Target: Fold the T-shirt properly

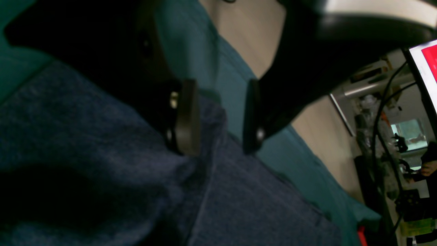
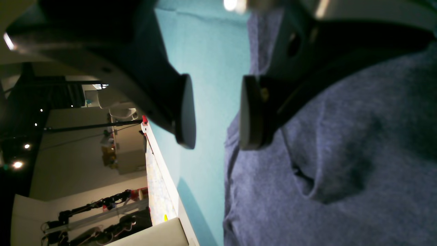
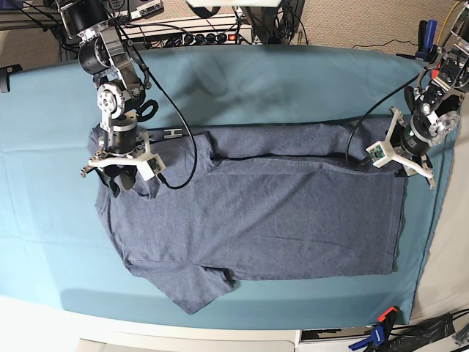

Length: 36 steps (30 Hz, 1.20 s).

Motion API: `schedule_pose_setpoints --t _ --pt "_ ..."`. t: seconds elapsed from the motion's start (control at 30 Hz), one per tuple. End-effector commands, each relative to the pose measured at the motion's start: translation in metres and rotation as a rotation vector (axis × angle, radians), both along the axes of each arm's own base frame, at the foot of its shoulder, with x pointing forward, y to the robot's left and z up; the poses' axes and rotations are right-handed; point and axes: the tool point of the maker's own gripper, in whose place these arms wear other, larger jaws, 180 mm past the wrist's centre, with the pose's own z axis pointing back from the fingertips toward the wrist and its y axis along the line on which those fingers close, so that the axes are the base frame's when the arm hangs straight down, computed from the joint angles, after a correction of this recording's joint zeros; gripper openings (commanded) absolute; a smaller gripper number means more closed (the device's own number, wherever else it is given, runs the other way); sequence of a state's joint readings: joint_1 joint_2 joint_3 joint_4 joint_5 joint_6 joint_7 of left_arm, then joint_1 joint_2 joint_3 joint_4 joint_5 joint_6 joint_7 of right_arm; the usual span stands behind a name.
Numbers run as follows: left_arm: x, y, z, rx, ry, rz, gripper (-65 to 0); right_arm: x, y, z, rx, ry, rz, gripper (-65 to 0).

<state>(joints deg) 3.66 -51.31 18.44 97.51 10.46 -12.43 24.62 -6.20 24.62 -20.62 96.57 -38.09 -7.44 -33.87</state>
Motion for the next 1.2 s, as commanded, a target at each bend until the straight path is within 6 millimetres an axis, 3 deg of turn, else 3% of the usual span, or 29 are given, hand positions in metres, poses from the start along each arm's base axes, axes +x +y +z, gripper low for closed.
schedule_pose_setpoints --t 0.0,1.17 --pt "0.0099 0.0062 0.0148 0.018 -0.047 0.001 -42.0 0.0065 -0.0044 0.0171 -0.020 -0.056 -0.001 -42.2" --pt "0.0090 0.0034 0.0133 -0.004 -0.041 0.006 -42.0 0.0060 -0.0062 0.0169 -0.020 -0.055 -0.011 -42.3"
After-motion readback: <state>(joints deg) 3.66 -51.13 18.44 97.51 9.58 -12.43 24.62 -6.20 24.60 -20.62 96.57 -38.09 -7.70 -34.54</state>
